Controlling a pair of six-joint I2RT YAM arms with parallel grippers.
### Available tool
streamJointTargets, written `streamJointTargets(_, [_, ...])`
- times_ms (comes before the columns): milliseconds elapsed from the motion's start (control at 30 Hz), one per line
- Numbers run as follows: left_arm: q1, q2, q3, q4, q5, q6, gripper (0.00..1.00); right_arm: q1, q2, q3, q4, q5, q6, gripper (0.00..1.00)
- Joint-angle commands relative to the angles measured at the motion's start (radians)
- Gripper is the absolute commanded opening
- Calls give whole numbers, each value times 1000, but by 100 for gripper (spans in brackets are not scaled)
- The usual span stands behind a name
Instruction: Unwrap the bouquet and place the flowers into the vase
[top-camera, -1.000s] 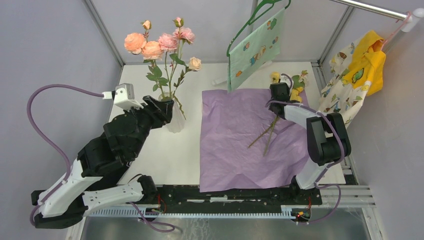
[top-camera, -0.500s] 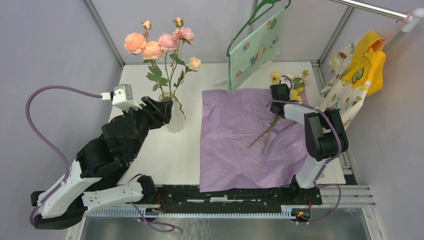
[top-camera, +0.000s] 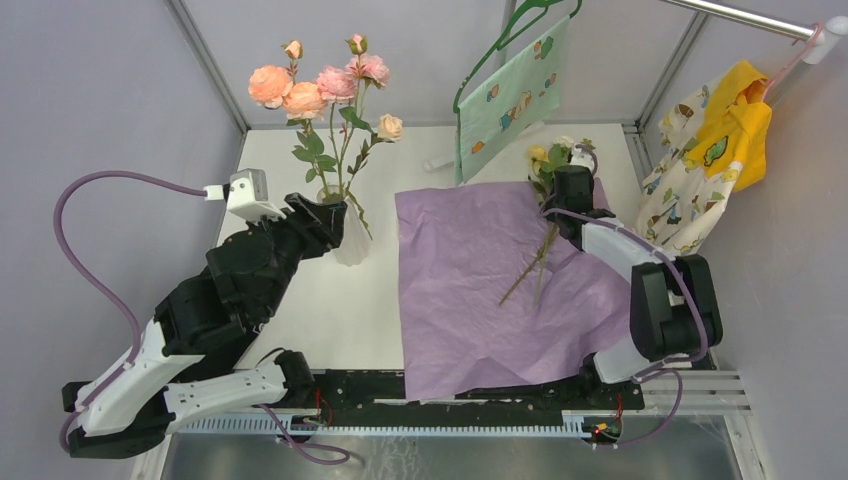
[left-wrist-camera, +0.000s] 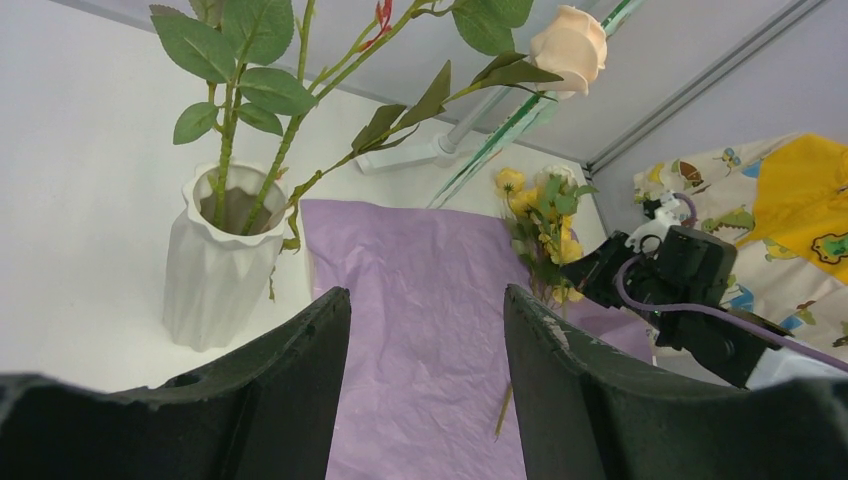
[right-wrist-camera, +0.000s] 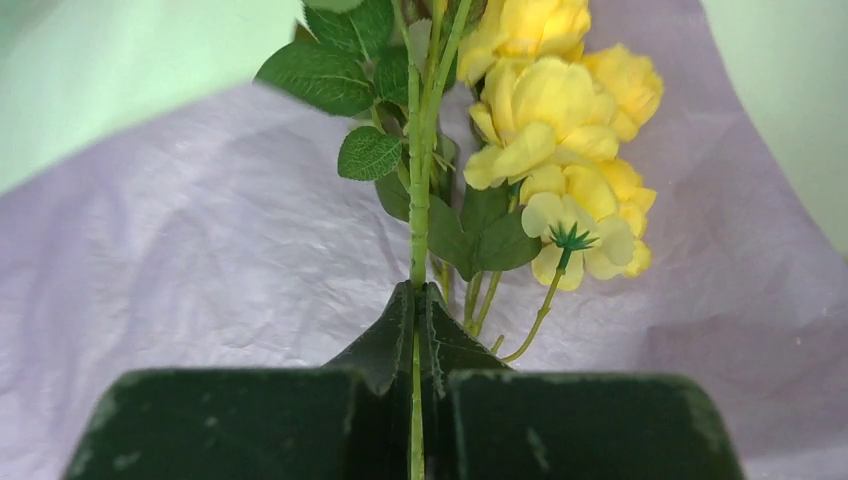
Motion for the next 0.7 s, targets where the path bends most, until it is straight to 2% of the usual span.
streamJointTargets(0, [3,6,1,46,-11,22,65,30,-134,-19,105,-56,2,0])
streamJointTargets(267, [3,13,3,45,-1,14,65,186,-308,-10,168,-56,-74,0])
streamJointTargets(367, [2,7,1,44,3,12,64,223,-351,8,164,-101,-80,0])
streamJointTargets(533, [2,-8,-7,47,6,3,64,265,-334,67,32,-98,-100,1])
streamJointTargets(567, [2,-8,-8,46,6,3,64,264,-326,58,0,-75,-100,5])
streamJointTargets(667, [2,-5,-13,47,5,3,65,264,-288,29,-11,-12,-101,35])
